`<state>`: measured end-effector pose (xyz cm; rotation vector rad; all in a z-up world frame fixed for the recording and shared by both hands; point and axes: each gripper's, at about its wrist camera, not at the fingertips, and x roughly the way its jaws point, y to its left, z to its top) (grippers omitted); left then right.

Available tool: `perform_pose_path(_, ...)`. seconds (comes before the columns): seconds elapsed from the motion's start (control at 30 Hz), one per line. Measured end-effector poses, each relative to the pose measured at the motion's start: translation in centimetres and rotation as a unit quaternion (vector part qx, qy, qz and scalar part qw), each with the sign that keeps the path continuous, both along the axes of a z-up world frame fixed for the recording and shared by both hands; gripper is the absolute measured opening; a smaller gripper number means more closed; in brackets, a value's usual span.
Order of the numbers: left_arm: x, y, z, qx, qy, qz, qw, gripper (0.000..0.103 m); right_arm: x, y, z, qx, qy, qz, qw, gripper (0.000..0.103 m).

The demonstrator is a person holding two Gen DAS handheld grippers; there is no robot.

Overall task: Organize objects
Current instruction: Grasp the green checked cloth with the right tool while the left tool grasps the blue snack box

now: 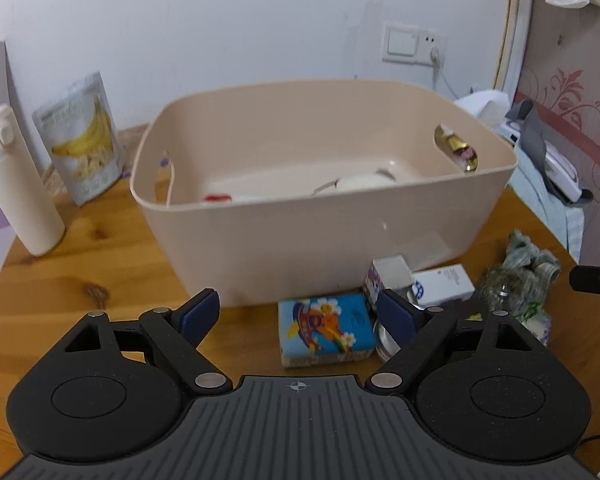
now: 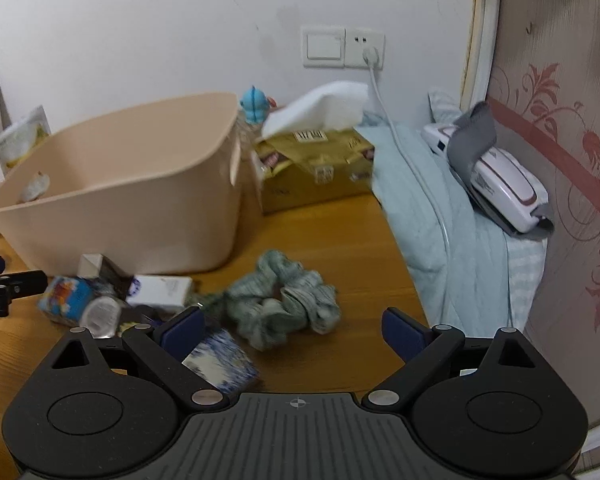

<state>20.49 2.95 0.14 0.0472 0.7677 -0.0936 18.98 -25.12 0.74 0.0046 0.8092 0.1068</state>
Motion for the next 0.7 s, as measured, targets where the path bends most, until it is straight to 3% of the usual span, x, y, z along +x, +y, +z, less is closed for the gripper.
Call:
perform_pose_path(0.3, 1.0, -0.6, -2.0, -0.003, 0.028, 0.008, 0.9996, 0.088, 2.1, -0.1, -2.1, -0.007, 0.022, 0.010, 1.000, 0.095)
perform_pose_path(0.7, 2.7, -1.0, -3.6, -0.016, 0.054, 0.017, 0.9983, 0.088, 4.2, -0.2, -4.3, 0.021, 0.041, 0.015, 0.999, 0.091)
